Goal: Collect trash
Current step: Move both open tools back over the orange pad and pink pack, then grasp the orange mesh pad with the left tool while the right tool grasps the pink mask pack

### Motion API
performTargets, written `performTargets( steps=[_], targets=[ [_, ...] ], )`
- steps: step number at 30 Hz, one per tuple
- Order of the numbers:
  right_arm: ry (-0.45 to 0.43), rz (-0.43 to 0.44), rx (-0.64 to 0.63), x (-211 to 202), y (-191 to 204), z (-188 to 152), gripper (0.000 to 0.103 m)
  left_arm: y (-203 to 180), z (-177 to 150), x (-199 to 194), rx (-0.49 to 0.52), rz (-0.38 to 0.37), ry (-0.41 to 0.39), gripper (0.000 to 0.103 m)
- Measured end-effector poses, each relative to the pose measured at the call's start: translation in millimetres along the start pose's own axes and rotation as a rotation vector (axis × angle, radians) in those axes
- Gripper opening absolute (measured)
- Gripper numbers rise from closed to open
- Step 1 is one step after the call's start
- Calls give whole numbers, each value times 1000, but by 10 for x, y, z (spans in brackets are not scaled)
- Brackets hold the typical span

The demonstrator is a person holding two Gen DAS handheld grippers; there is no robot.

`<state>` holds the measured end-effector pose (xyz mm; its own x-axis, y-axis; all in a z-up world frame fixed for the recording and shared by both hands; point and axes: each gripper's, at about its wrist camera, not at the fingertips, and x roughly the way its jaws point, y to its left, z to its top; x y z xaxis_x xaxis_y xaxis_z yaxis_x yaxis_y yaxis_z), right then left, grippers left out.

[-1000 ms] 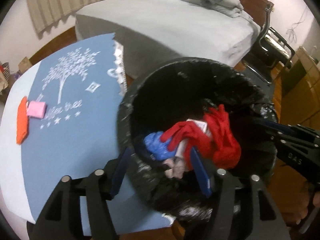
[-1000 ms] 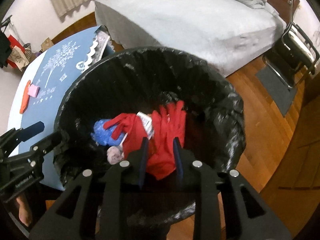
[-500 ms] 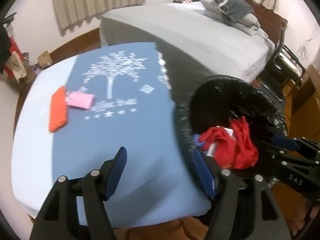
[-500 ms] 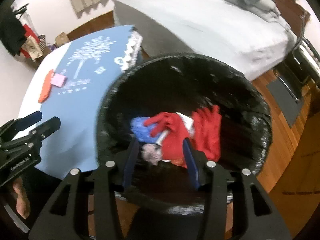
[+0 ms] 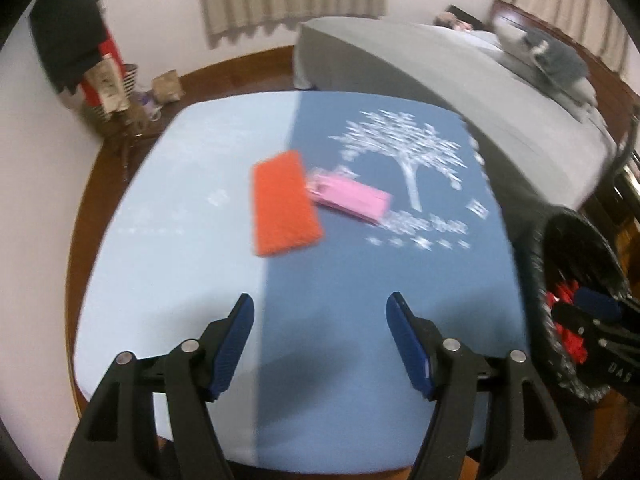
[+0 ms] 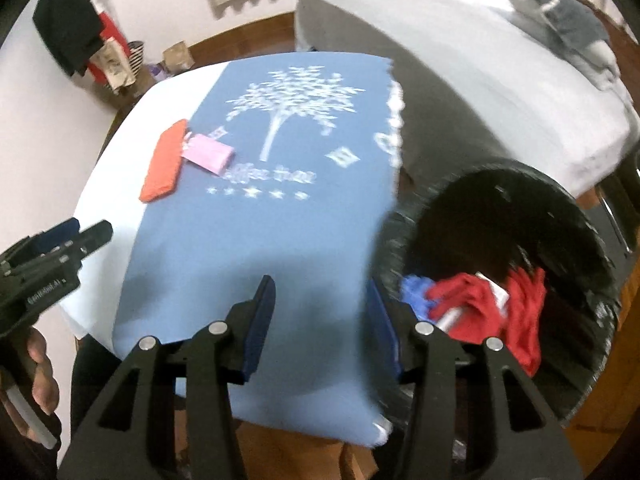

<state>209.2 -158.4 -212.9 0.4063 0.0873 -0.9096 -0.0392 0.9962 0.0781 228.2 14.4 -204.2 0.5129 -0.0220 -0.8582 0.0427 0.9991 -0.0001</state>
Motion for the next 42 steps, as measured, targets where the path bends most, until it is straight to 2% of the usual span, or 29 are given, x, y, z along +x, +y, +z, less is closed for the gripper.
performTargets(
  steps=[4, 10, 16, 20, 26, 27, 29, 30, 32, 42],
  targets=[
    [15, 3, -23, 220, 278, 227, 47, 276, 158, 121, -16, 29, 6, 68],
    [19, 14, -44, 490, 534, 509, 47, 458, 307, 402, -40, 22, 37, 68],
    [17, 23, -48, 760, 692, 766, 47, 375, 380, 805, -16, 2, 84, 68],
    [24, 18, -48, 895, 714, 877, 47, 351, 444, 1100, -33, -52, 127, 68],
    [44, 11, -52, 1096, 677, 991, 47, 319, 476, 1465, -13, -35, 167, 67],
    [45, 13, -52, 1117, 675, 1000, 47, 327, 469, 1478, -12, -35, 163, 66],
    [45, 12, -55, 1159, 683, 1023, 47, 352, 468, 1454, -5, -31, 147, 48],
    [48, 15, -56, 1185, 694, 1038, 47, 362, 470, 1440, -5, -38, 144, 43],
    [48, 19, -61, 1227, 740, 1058, 47, 414, 476, 1391, -7, -54, 134, 19],
    [47, 62, -103, 1376, 1114, 1142, 47, 789, 503, 1268, -30, -28, 112, 17]
  ],
)
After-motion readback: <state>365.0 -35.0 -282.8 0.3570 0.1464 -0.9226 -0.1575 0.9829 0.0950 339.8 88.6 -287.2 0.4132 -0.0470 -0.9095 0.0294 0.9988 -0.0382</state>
